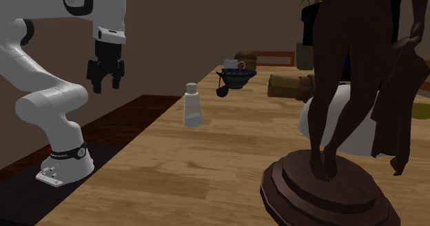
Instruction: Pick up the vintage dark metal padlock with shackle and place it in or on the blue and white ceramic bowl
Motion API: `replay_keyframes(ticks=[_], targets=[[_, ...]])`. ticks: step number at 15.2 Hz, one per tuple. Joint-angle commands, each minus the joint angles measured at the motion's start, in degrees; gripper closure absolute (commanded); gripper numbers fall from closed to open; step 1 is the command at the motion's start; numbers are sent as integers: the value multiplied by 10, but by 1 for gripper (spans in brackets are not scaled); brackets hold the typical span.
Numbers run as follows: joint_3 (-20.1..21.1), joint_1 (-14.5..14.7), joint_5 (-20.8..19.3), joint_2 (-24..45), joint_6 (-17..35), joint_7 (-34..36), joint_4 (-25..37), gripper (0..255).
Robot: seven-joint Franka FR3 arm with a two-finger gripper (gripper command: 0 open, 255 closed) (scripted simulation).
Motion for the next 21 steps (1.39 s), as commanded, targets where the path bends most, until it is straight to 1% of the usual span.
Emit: replay_keyframes(ticks=[1,6,11,16,21], targets=[[0,0,0,0,0,0,0,0],[40,5,24,53,96,69,10,0],[80,5,30,118,185,137,38,0],[119,-3,16,190,261,208,84,0],[157,-15,-19,268,321,284,148,0]])
